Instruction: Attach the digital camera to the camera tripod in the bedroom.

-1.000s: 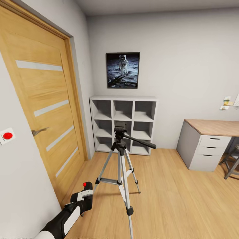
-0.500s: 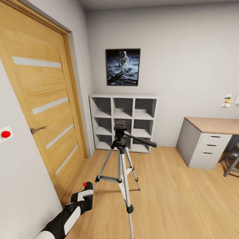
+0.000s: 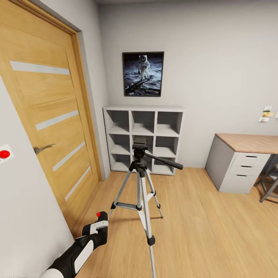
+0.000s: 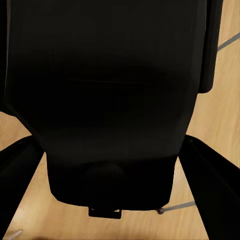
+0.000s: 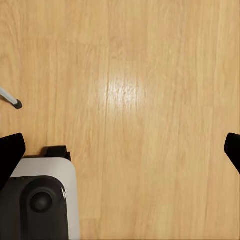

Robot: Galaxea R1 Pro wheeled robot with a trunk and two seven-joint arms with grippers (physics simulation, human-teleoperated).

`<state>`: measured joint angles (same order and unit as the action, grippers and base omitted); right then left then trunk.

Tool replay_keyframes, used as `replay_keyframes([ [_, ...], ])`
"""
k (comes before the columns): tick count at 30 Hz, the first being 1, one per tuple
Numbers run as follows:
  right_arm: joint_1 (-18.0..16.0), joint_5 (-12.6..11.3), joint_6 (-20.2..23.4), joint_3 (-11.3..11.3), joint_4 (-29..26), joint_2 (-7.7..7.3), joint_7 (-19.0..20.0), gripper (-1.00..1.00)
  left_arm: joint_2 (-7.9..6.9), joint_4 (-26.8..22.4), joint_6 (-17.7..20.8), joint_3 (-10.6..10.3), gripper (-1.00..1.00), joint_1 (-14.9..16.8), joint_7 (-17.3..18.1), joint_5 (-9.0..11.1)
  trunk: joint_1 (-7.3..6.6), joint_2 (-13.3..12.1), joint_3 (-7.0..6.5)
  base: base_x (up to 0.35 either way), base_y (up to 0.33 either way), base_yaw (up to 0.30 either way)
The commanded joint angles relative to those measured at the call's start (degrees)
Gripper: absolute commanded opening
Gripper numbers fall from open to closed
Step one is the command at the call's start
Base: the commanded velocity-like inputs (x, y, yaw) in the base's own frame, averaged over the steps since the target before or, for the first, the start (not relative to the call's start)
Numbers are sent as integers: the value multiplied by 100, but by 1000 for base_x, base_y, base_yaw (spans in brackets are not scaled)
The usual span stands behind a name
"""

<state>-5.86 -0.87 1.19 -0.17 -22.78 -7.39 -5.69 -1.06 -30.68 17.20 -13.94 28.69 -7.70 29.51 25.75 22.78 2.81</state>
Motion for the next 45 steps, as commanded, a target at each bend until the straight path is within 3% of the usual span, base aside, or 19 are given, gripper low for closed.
replay_keyframes([
  [1, -3, -9, 13, -1, -7, 1, -11, 100, -8, -17, 19, -48, -100, 5, -56, 56, 3, 14, 23, 0, 0, 0],
  [37, -3, 6, 4, 8, 2, 9, -11, 100, 27, -295, 29, -48, -100, 4, -120, 79, 3, 14, 353, 0, 0, 0],
  [45, -3, 8, 6, 8, 2, 9, -11, 100, 138, -372, 33, -51, -100, 5, -144, 75, 3, 14, 427, 0, 0, 0],
])
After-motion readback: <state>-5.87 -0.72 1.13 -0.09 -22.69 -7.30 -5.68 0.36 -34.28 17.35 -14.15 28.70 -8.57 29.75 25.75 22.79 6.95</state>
